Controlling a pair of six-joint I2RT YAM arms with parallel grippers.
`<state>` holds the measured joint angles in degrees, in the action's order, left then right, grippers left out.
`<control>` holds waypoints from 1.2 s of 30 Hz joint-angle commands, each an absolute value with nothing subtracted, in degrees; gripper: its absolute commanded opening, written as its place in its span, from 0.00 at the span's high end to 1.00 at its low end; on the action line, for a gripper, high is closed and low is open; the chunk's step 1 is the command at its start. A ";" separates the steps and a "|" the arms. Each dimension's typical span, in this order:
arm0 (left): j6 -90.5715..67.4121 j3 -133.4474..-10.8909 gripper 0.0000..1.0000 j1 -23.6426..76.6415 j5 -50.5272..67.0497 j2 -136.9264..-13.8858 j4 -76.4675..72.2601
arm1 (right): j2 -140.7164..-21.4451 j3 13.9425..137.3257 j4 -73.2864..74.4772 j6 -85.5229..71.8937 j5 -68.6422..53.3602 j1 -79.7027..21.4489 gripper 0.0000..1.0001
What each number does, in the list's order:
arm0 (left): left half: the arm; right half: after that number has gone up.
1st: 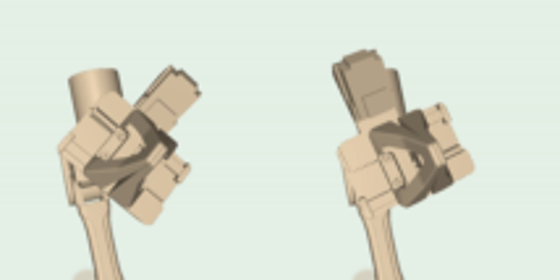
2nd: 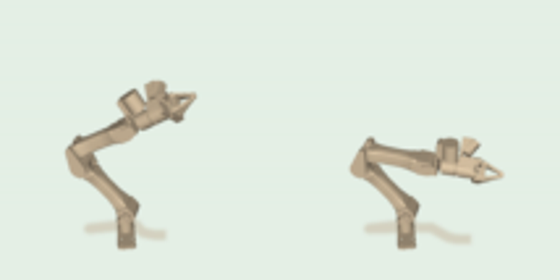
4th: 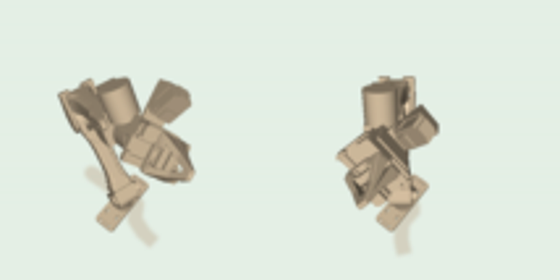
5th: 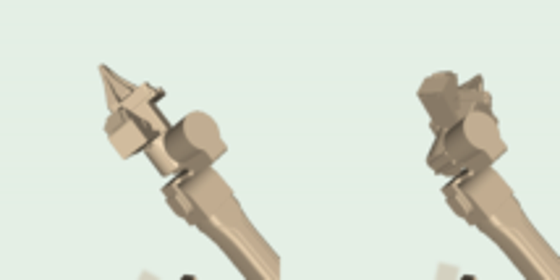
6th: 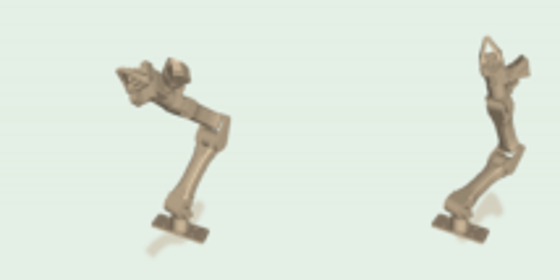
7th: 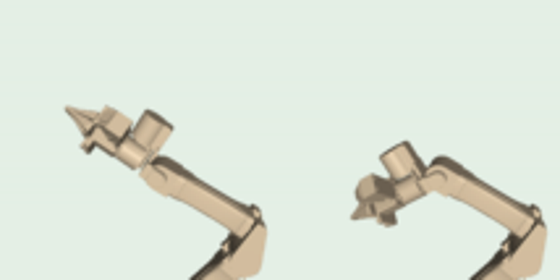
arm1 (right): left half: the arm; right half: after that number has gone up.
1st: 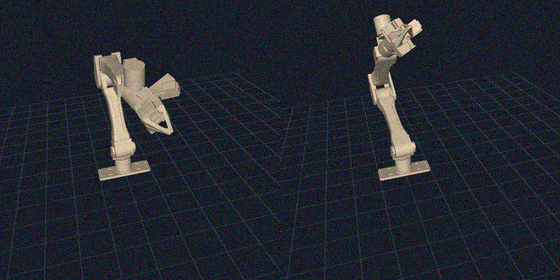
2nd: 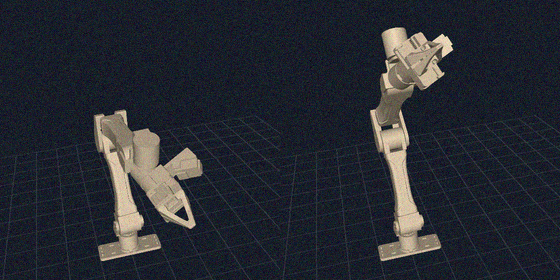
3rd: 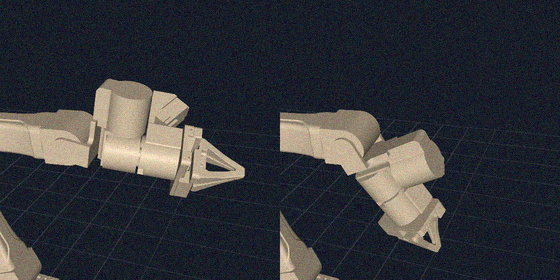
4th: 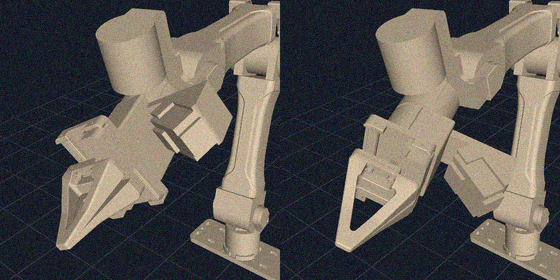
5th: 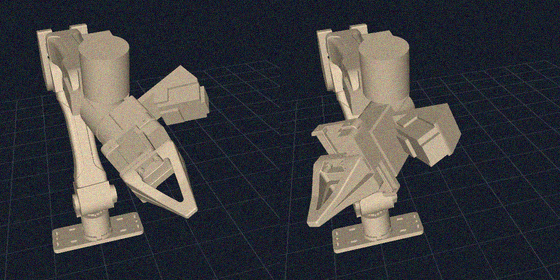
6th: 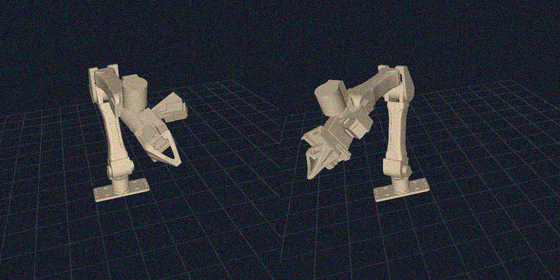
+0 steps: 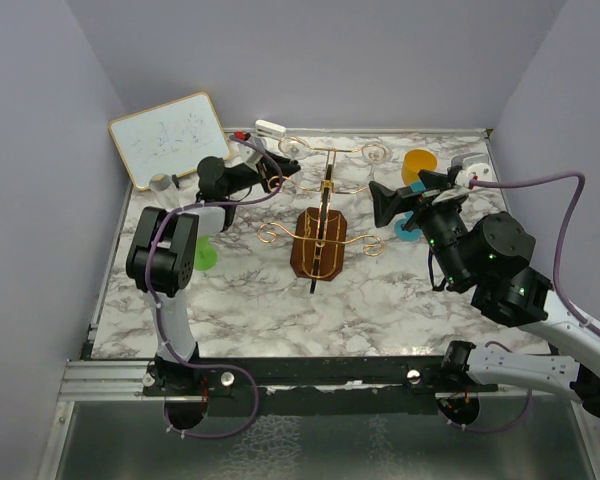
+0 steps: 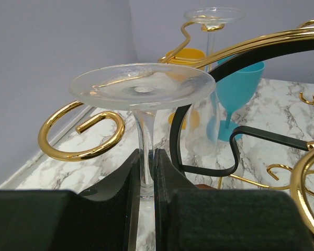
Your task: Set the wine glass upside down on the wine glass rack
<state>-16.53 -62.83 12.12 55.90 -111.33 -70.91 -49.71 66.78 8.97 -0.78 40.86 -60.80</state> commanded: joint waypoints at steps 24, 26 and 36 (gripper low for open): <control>-17.55 -71.32 1.00 12.38 50.35 -116.44 -70.00 | -49.37 66.29 6.99 1.52 43.60 -60.74 0.01; -17.05 -72.19 1.00 11.88 50.12 -116.69 -68.55 | -49.43 66.35 7.15 1.69 43.52 -60.75 0.01; -16.32 -73.73 1.00 9.96 50.59 -117.34 -67.01 | -50.08 66.85 6.78 2.78 43.51 -60.77 0.01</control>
<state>-17.10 -72.10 10.66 51.59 -116.71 -65.43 -50.06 66.78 8.10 1.45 42.37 -60.80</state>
